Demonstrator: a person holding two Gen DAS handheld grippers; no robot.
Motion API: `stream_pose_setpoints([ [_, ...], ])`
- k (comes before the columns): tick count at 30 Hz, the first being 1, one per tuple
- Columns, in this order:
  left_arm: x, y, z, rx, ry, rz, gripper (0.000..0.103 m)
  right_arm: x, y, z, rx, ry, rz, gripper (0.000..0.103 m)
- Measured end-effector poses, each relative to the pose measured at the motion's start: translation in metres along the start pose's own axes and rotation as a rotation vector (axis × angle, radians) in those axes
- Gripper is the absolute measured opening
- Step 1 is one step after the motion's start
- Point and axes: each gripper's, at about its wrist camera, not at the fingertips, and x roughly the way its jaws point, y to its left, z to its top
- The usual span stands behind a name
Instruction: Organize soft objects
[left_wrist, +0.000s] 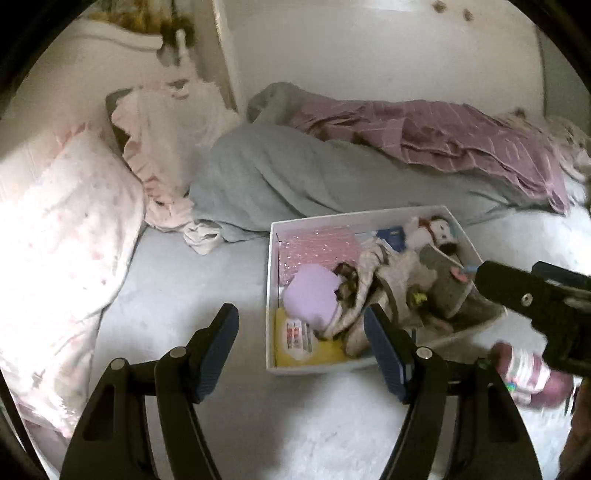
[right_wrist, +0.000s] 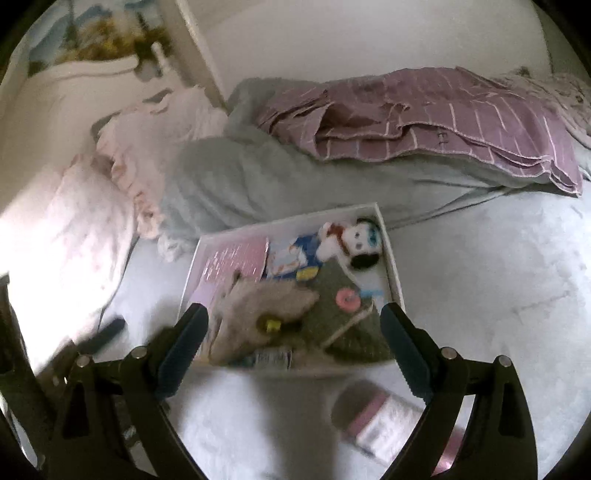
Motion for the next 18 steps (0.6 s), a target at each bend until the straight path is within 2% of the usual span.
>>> stream_pose_setpoints([
  [2,-0.002,0.000,-0.008,0.002,-0.002,-0.074,0.071,-0.004,0.002,-0.008,-0.016,0.003,-0.015,0.094],
  [4,0.004,0.003,-0.023,-0.036,0.046,-0.140,0.071,-0.010,0.003,-0.020,-0.042,-0.015,-0.045,0.094],
  [7,0.011,0.004,-0.042,-0.064,0.080,-0.169,0.071,-0.020,-0.002,-0.048,-0.057,-0.063,-0.042,0.094],
  [10,0.013,0.001,-0.060,-0.060,0.073,-0.146,0.071,-0.030,-0.003,-0.088,-0.120,-0.131,0.008,0.094],
  [12,0.011,-0.001,-0.063,-0.058,0.063,-0.178,0.071,-0.032,0.002,-0.110,-0.194,-0.211,-0.031,0.094],
  [15,0.006,0.008,-0.065,-0.126,0.028,-0.221,0.070,-0.029,0.007,-0.119,-0.233,-0.255,-0.049,0.094],
  [18,0.002,0.012,-0.065,-0.149,0.001,-0.241,0.070,-0.029,-0.005,-0.121,-0.155,-0.265,-0.005,0.094],
])
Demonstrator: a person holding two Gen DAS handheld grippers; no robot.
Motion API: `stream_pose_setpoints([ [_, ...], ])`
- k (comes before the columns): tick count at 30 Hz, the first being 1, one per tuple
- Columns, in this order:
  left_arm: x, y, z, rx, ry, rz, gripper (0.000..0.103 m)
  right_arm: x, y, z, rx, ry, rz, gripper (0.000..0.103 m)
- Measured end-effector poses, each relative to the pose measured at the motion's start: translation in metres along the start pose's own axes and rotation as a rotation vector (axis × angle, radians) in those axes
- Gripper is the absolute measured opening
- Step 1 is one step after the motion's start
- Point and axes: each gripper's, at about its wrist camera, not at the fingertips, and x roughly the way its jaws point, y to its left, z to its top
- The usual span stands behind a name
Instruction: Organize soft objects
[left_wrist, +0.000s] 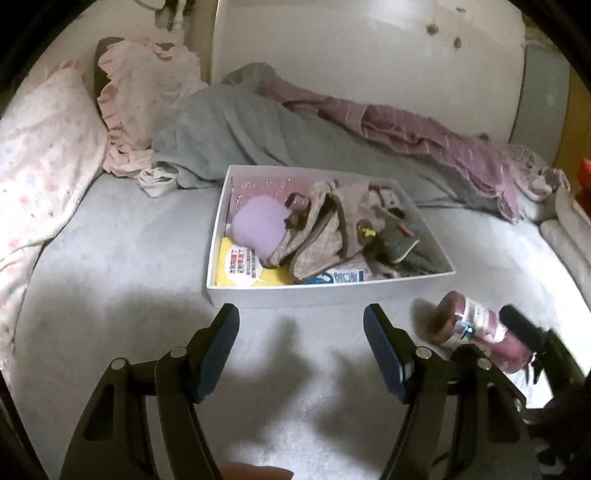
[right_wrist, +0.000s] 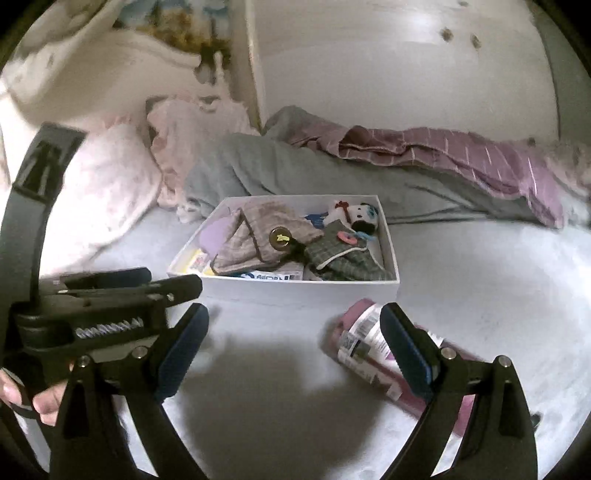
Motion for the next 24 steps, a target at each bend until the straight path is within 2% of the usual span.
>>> stream_pose_setpoints([
  [8,-0.001,-0.010,-0.004,0.054,-0.015,0.051,0.070,-0.003,0.002,-0.001,-0.022,-0.013,-0.034,0.094],
  [14,0.003,-0.005,-0.004,0.028,-0.002,0.044,0.070,-0.004,0.004,-0.001,-0.030,-0.005,-0.067,0.094],
  [24,0.008,-0.003,-0.006,0.022,0.028,0.031,0.070,-0.002,-0.006,-0.003,0.015,0.023,-0.057,0.094],
])
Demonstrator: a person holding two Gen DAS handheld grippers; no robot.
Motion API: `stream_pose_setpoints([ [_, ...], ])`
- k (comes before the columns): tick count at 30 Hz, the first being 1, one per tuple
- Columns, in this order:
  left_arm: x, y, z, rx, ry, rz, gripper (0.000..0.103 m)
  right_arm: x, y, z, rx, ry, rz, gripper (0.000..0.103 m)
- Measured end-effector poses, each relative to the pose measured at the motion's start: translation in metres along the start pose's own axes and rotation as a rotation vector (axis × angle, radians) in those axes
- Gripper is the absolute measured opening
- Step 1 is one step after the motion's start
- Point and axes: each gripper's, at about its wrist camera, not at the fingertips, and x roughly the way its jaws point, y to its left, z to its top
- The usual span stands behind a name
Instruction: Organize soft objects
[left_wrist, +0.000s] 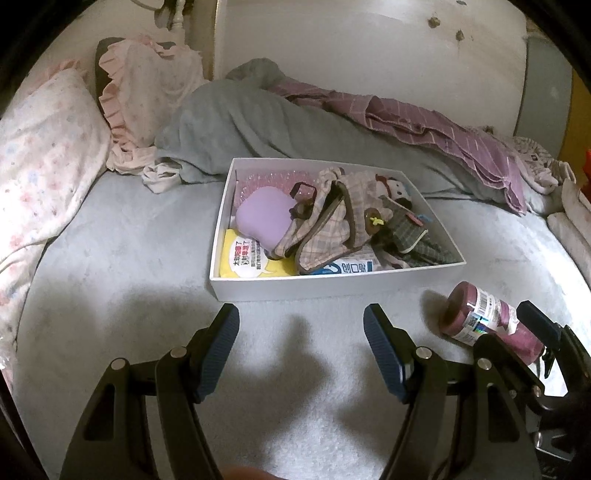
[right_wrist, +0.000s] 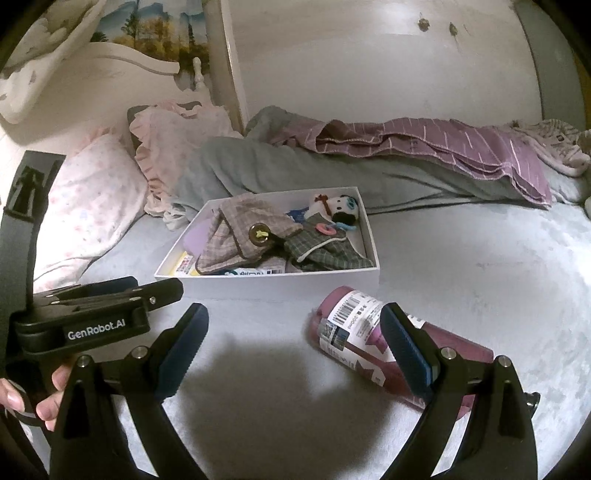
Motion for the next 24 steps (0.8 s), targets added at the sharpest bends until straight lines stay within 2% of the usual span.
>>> stream_pose_setpoints([
  [24,0.0020,-0.0027,-0.0021,0.008,0.000,-0.001,0.070,0.0023,-0.0016,-0.0003,0.016,0.014,0.014,0.094],
])
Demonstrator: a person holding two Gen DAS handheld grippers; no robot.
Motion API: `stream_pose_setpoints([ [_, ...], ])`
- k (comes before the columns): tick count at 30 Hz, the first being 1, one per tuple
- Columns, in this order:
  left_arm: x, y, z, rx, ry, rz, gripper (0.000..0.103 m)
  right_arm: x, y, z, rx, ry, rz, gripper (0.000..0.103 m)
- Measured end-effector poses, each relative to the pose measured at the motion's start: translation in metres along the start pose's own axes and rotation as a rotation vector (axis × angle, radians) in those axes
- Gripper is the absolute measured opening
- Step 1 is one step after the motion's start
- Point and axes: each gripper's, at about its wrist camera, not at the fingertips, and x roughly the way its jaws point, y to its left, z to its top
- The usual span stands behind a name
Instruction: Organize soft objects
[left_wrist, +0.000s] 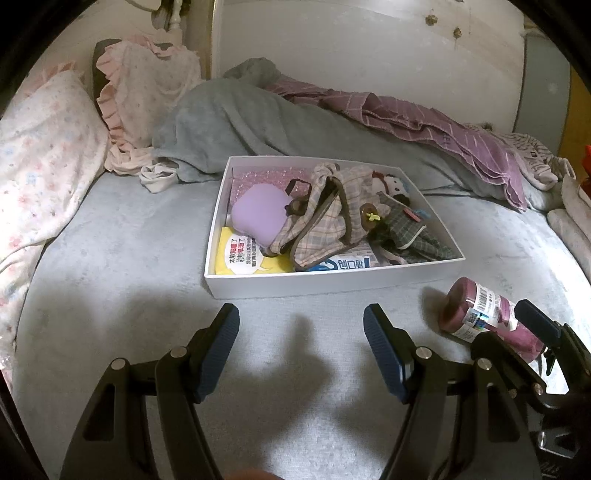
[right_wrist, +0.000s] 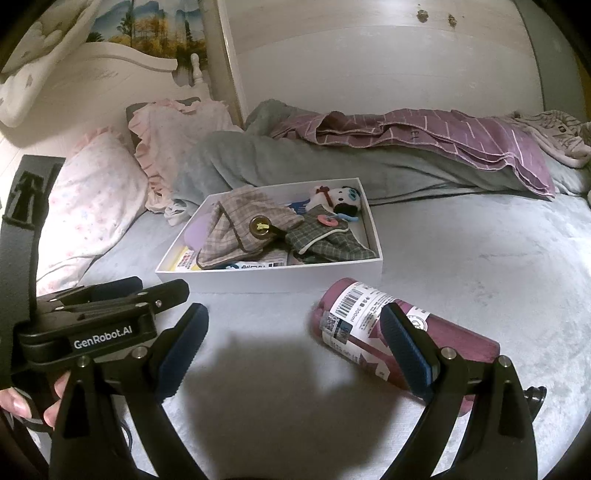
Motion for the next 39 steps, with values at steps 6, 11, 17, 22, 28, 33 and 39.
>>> stream_pose_setpoints([
  [6,0.0001,-0.0003,-0.0004,0.001,0.000,0.004,0.070,0.0000,0.0006,-0.0013,0.010,0.003,-0.001,0.094],
  [11,-0.0005,0.0010,-0.0001,-0.006,-0.009,0.001,0.070,-0.0007,0.0020,-0.0015,0.010,0.004,0.005,0.094],
  [17,-0.0007,0.0016,0.0007,-0.009,-0.011,0.001,0.070,0.0000,0.0020,-0.0015,0.014,0.006,0.005,0.094],
  [22,-0.0016,0.0011,0.0007,-0.006,-0.013,0.008,0.070,0.0003,0.0023,-0.0032,0.016,0.009,0.005,0.094],
  [28,-0.0028,0.0021,0.0006,-0.003,-0.020,0.010,0.070,0.0010,0.0039,-0.0045,0.012,0.009,0.005,0.094],
  [33,-0.0032,0.0017,0.0013,-0.003,-0.018,0.011,0.070,0.0007,0.0035,-0.0046,0.021,0.014,0.007,0.094],
  [39,-0.0034,0.0017,0.0014,0.007,-0.019,0.016,0.070,0.0009,0.0029,-0.0039,0.019,0.016,0.008,0.094],
])
